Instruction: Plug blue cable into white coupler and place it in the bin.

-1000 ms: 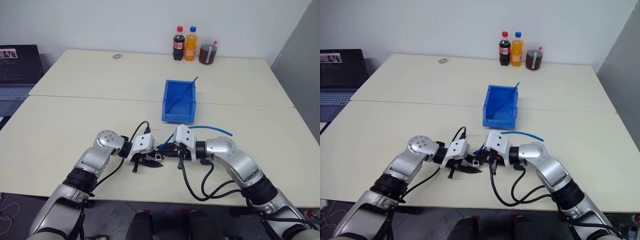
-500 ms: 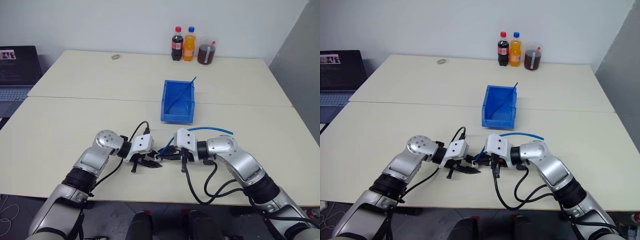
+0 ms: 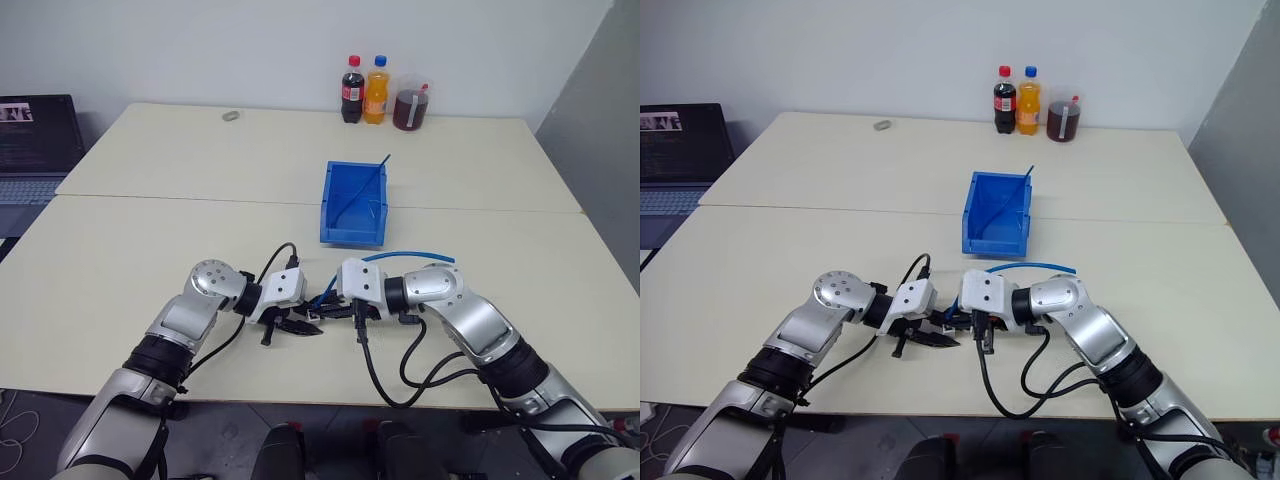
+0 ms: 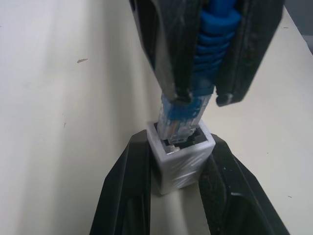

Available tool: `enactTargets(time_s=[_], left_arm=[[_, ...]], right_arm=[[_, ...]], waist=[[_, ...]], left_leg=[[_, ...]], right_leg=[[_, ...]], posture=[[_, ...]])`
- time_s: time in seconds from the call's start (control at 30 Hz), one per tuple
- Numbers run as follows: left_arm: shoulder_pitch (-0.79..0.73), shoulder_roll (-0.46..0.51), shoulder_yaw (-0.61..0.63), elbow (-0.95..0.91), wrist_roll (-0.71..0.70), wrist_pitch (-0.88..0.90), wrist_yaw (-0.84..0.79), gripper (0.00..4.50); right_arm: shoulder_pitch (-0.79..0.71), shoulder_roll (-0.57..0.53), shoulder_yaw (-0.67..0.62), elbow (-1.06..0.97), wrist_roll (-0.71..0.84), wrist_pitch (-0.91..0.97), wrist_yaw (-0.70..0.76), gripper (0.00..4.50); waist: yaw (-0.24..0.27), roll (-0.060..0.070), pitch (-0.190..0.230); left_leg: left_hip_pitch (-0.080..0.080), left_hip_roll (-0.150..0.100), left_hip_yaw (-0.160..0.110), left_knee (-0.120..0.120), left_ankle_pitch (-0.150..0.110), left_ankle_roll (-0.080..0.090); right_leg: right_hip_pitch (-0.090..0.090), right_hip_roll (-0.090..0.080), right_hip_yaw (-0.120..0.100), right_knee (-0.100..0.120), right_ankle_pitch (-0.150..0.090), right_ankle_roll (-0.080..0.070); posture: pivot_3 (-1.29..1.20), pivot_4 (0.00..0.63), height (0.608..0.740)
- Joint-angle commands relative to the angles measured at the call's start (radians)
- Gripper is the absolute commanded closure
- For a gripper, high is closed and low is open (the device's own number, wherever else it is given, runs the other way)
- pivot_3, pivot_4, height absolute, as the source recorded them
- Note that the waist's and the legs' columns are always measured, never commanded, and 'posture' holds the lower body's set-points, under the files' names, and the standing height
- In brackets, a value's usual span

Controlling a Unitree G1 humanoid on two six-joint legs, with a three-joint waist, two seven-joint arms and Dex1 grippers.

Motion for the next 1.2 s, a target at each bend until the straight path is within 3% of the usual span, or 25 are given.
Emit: enactTargets(time_s=[0.03, 0.43, 0.8, 1.2], left_arm=[[0.016, -0.002, -0.022, 0.008, 0.017, 0.013, -0.017, 3.53], [0.014, -0.010, -0.022, 0.010, 0.018, 0.010, -0.015, 3.53], [0.023, -0.020, -0.020, 0.002, 0.016, 0.014, -0.005, 3.54], [0.040, -0.025, -0.011, -0.013, 0.018, 0.021, 0.003, 3.54]], right_arm=[[0.016, -0.020, 0.038, 0.003, -0.020, 0.017, 0.040, 4.42], [-0.023, 0.009, 0.068, 0.066, -0.041, 0.036, 0.055, 4.42], [-0.032, 0.017, 0.193, 0.149, -0.125, 0.082, 0.112, 4.42], [0.018, 0.047, 0.211, 0.212, -0.167, 0.042, 0.107, 4.42]], waist=[[0.000, 0.000, 0.000], [0.000, 0.000, -0.001], [-0.002, 0.003, -0.016], [-0.005, 0.006, -0.033]], left_leg=[[0.000, 0.000, 0.000, 0.000, 0.000, 0.000], [0.001, 0.000, 0.000, 0.000, 0.000, 0.000], [0.003, 0.001, -0.001, 0.000, 0.000, 0.000], [0.020, 0.002, 0.001, -0.004, -0.001, 0.001]], right_leg=[[0.000, 0.000, 0.000, 0.000, 0.000, 0.000], [0.000, 0.000, 0.000, 0.002, 0.000, 0.000], [0.001, 0.002, 0.000, 0.003, -0.003, 0.003], [0.015, 0.004, 0.003, 0.003, -0.010, 0.000]], posture=[[0.00, 0.150, 0.740], [0.00, 0.150, 0.740], [0.00, 0.150, 0.740], [0.00, 0.150, 0.740]])
